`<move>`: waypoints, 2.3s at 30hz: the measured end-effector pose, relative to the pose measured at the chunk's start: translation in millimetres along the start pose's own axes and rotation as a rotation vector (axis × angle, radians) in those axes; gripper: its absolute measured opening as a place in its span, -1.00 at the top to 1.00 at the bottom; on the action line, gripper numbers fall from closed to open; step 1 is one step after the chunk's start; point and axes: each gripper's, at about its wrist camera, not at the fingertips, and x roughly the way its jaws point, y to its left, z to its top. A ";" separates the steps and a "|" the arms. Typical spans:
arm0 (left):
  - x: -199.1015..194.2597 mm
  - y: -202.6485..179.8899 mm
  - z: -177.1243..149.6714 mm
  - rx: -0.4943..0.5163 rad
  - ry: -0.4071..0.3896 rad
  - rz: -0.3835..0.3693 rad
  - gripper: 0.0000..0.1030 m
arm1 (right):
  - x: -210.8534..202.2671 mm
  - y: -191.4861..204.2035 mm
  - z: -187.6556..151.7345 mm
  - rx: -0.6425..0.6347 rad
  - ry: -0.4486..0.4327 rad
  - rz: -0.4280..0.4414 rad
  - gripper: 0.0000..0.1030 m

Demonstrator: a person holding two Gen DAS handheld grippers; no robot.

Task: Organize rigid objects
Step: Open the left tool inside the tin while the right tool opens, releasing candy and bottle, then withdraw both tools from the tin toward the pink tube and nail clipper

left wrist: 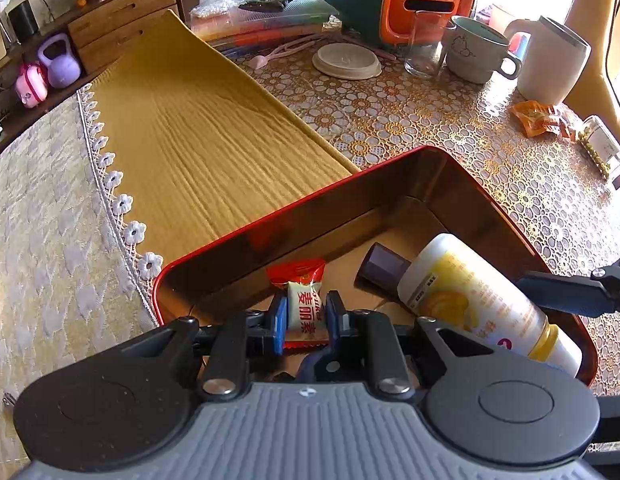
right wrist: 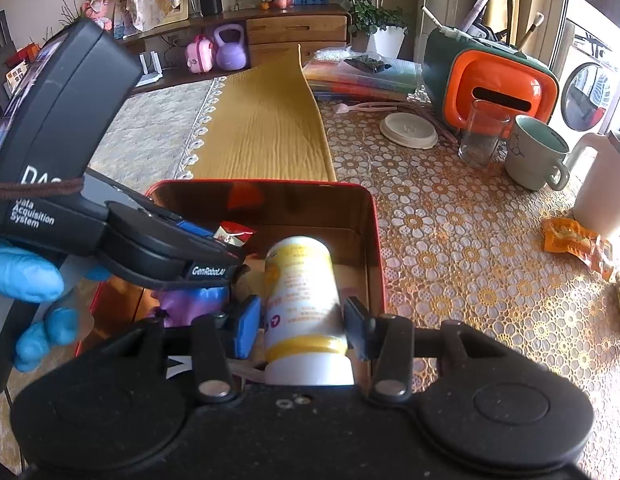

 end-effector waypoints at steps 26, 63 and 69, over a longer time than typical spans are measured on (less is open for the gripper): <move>-85.5 7.2 -33.9 -0.004 -0.172 -0.013 -0.17 | -48.8 7.2 -10.4 0.039 -0.044 0.053 -0.23; -199.3 149.6 -186.7 -0.280 -0.312 0.175 -0.57 | -77.0 130.4 -19.3 -0.083 -0.138 0.249 -1.00; -199.9 186.5 -206.0 -0.341 -0.313 0.241 -0.64 | -67.4 158.4 -11.4 -0.131 -0.155 0.286 -1.00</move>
